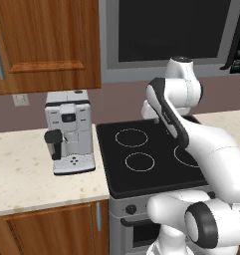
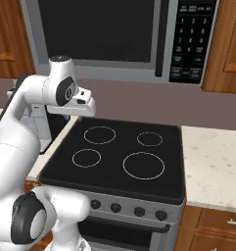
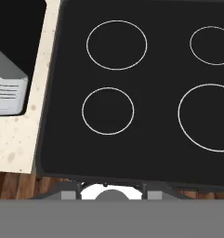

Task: The microwave is finished heating the shrimp and lemon wedge. Take the bowl containing the food and place it on the dining counter.

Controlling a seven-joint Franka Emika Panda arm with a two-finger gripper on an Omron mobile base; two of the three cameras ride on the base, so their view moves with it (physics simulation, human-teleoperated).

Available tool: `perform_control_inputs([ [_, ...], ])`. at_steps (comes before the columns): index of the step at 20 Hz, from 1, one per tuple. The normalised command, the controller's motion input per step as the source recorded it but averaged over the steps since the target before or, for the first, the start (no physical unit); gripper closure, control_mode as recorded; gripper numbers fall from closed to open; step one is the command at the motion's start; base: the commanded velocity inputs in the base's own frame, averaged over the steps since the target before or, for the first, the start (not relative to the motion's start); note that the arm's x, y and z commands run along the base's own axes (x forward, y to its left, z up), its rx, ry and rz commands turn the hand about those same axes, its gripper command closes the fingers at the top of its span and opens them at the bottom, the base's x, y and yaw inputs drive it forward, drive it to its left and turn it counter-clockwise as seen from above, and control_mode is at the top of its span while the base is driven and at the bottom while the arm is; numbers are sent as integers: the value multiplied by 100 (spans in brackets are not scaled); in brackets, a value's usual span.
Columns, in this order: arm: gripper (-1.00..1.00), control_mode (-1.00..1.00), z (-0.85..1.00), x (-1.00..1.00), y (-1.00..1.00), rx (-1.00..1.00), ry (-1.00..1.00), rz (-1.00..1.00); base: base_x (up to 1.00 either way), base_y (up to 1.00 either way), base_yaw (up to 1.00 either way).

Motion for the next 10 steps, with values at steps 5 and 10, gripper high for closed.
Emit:
perform_control_inputs([
  [5, -100, -100, 0, -1, -1, 0, 0, 0, 0, 0, 0],
  [10, -100, -100, 0, -37, -4, 0, -2, 0, 0, 0, 0],
])
